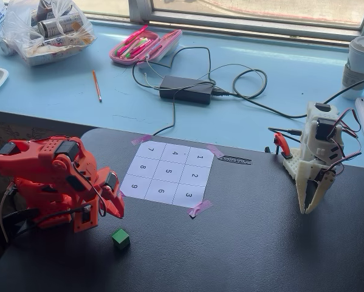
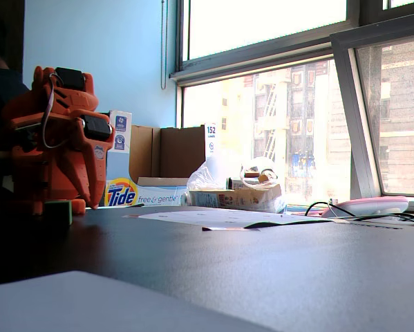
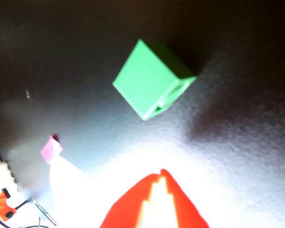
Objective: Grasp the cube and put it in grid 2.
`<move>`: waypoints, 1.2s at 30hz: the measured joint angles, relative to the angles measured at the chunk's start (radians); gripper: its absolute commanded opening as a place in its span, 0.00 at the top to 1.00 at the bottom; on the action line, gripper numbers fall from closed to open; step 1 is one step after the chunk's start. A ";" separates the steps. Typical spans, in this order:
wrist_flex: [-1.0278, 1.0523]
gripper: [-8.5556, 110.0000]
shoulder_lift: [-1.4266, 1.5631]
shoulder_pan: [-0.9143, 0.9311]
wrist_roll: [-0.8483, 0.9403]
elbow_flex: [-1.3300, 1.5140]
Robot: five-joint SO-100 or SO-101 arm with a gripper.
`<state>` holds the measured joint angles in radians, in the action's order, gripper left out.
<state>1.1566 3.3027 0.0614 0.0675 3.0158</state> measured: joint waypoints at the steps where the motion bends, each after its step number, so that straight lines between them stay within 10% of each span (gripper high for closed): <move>1: 0.000 0.93 0.000 0.000 0.000 0.000; 36: 0.012 0.91 -0.069 0.000 -0.006 -0.083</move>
<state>1.1689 3.2336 0.0614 0.0614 2.9330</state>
